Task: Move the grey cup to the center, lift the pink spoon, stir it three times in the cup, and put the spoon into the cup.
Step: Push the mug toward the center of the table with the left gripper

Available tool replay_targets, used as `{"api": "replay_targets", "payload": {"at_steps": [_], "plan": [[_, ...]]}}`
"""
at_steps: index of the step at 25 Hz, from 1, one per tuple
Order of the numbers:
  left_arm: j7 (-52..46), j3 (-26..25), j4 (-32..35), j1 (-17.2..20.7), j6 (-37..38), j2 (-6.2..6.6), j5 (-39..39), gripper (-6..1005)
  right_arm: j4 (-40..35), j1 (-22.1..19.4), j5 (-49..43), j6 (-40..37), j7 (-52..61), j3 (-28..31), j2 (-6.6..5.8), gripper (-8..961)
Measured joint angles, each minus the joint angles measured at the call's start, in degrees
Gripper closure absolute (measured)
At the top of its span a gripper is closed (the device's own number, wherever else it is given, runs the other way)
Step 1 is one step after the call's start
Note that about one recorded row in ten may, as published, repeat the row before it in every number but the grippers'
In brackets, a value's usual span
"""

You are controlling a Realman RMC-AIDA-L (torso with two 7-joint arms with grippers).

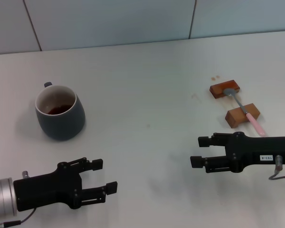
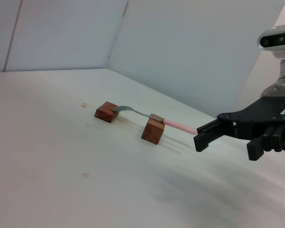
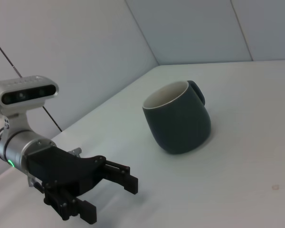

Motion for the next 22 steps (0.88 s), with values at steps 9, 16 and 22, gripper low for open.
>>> {"api": "replay_targets", "payload": {"at_steps": [9, 16, 22], "plan": [[-0.02, 0.03, 0.30, -0.02, 0.08, 0.00, 0.00, 173, 0.05, -0.13, -0.35, 0.38, 0.00, 0.01, 0.00, 115], [17.10, -10.69, 4.45, 5.54, 16.92, 0.08, -7.85, 176, 0.05, -0.48, -0.35, 0.47, 0.00, 0.23, 0.02, 115], [46.15, -27.01, -4.14, 8.65, 14.36, -0.16, -23.24, 312, 0.05, -0.79, -0.40, 0.52, 0.00, 0.19, -0.08, 116]]}}
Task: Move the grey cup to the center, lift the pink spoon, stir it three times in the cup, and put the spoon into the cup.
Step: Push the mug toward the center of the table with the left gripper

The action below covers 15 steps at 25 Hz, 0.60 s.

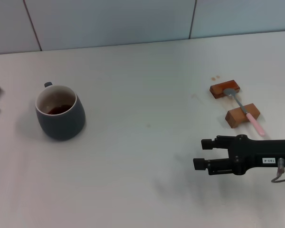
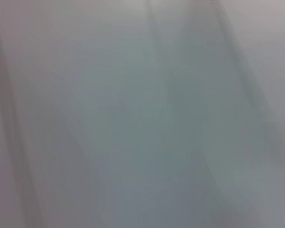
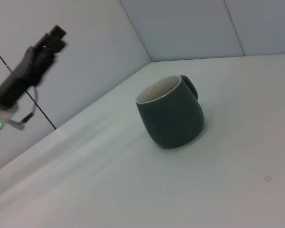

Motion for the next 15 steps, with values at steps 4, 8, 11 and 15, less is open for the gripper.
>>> {"api": "replay_targets", "payload": {"at_steps": [4, 8, 11, 15], "plan": [[30.20, -7.36, -12.03, -3.33, -9.98, -0.14, -4.78, 532, 0.08, -0.01, -0.02, -0.02, 0.00, -0.18, 0.00, 116], [54.72, -12.81, -21.46, -7.65, -22.20, -0.33, -5.43, 702, 0.08, -0.08, -0.04, -0.03, 0.00, -0.19, 0.03, 116], [65.64, -16.88, -25.85, -10.43, -30.52, -0.47, -5.45, 803, 0.09, -0.12, -0.04, -0.06, 0.00, -0.18, 0.08, 116], [70.36, -19.41, -27.82, -11.59, -35.09, -0.50, -5.35, 935, 0.08, -0.02, -0.04, -0.45, 0.00, -0.17, 0.09, 115]]}}
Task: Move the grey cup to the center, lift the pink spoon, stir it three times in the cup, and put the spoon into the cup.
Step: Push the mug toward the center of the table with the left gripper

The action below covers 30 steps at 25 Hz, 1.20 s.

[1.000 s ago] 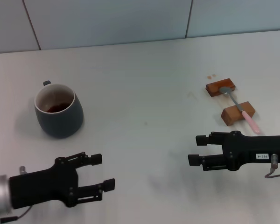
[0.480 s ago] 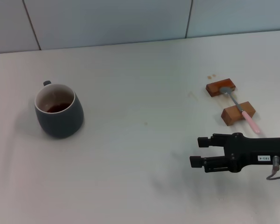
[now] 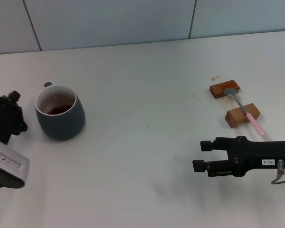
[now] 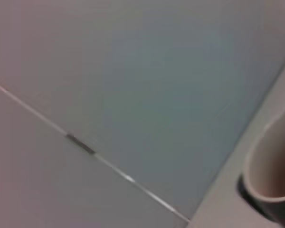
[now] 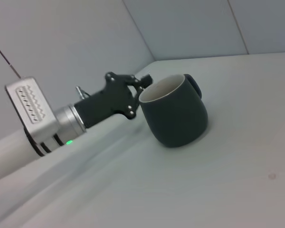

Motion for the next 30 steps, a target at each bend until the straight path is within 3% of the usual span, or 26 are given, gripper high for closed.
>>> {"api": "replay_targets", "payload": {"at_steps": [2, 18, 23, 27, 30], "plan": [[1.64, -0.08, -1.17, -0.39, -2.06, -0.02, 2.29, 1001, 0.00, 0.21, 0.02, -0.06, 0.00, 0.00, 0.00, 116], [1.66, -0.28, -6.00, -0.78, -2.84, -0.05, 13.72, 977, 0.07, 0.39, 0.00, -0.18, 0.00, 0.00, 0.03, 120], [1.11, -0.68, -10.04, -2.51, -3.39, -0.05, 20.02, 969, 0.16, 0.39, 0.00, -0.05, 0.00, -0.01, 0.23, 121], [-2.54, -0.70, -11.80, -4.38, -4.76, -0.05, 24.46, 963, 0.61, 0.67, 0.01, 0.12, 0.00, 0.00, 0.27, 123], [-14.51, -0.74, -12.54, -4.65, -1.89, 0.02, 28.97, 959, 0.68, 0.34, 0.97, -0.06, 0.00, 0.58, 0.32, 123]]}}
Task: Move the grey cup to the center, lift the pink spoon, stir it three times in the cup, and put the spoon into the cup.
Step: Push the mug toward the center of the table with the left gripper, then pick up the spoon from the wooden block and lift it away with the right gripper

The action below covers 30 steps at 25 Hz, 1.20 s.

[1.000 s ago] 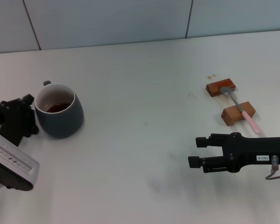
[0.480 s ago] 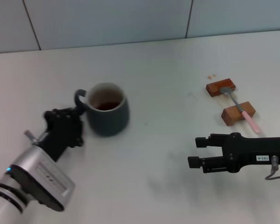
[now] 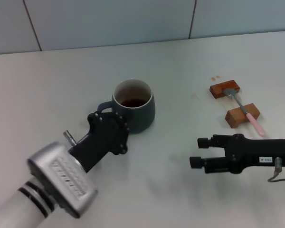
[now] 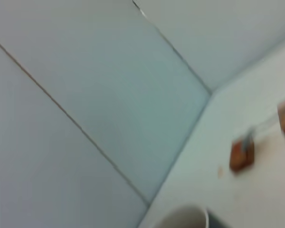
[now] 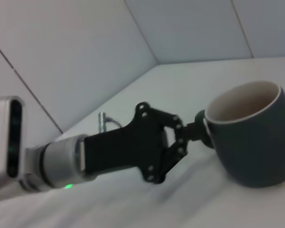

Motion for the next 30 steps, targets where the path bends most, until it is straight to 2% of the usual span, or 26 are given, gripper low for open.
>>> {"api": "replay_targets", "payload": {"at_steps": [3, 4, 6, 7, 8, 9, 11, 12, 13, 15, 17, 22, 30], "plan": [[-6.50, 0.03, -0.22, 1.09, 4.23, 0.23, 1.83, 954, 1.07, -1.47, 4.85, -0.31, 0.00, 0.64, 0.04, 124], [-17.97, 0.24, 1.00, 3.28, 11.60, 0.69, 5.85, 953, 1.81, -2.30, 7.44, -0.60, 0.00, 1.17, 0.04, 124], [-26.25, 0.29, 3.49, 4.39, 16.14, 0.84, 8.62, 950, 3.48, -3.98, 12.48, -1.65, 0.00, 3.05, -0.02, 125], [-26.25, 0.29, 3.49, 4.39, 16.14, 0.84, 8.62, 948, 4.66, -4.68, 14.81, -2.62, 0.00, 4.59, -0.10, 125], [-30.40, 0.28, 4.95, 4.90, 18.16, 0.86, 9.96, 947, 6.17, -5.56, 17.19, -3.84, 0.00, 6.66, -0.29, 126], [-41.78, 0.30, 9.64, 5.95, 22.18, 0.89, 12.37, 945, 7.95, -6.29, 19.22, -4.97, 0.01, 8.90, -0.47, 126], [-48.80, 0.67, 13.01, 6.20, 23.56, 1.02, 12.96, 942, 12.90, -7.94, 23.07, -6.53, 0.52, 14.56, -1.03, 126], [-52.66, 0.88, 15.25, 6.33, 24.27, 1.09, 13.21, 941, 18.00, -9.27, 24.82, -5.83, 2.66, 19.76, -1.65, 127], [-57.32, 0.89, 19.65, 6.98, 24.91, 0.96, 13.36, 939, 18.00, -9.27, 24.82, -5.83, 2.66, 19.76, -1.65, 127], [-58.43, 0.73, 22.10, 7.56, 24.90, 0.76, 13.10, 880, 22.92, -10.95, 25.15, -4.37, 5.12, 25.25, -2.19, 128], [-59.14, 0.49, 24.95, 8.08, 24.77, 0.75, 12.78, 820, 26.28, -13.66, 25.20, -2.56, 9.26, 30.74, -1.99, 128], [-63.54, 0.36, 32.38, 7.54, 23.55, 0.58, 12.76, 662, 26.92, -15.33, 25.16, 1.28, 15.82, 33.40, -0.94, 129], [-64.37, 1.50, 34.62, 6.12, 20.21, 0.69, 13.47, 344, 28.63, -14.04, 24.00, 6.87, 17.66, 30.90, -0.61, 132]]}}
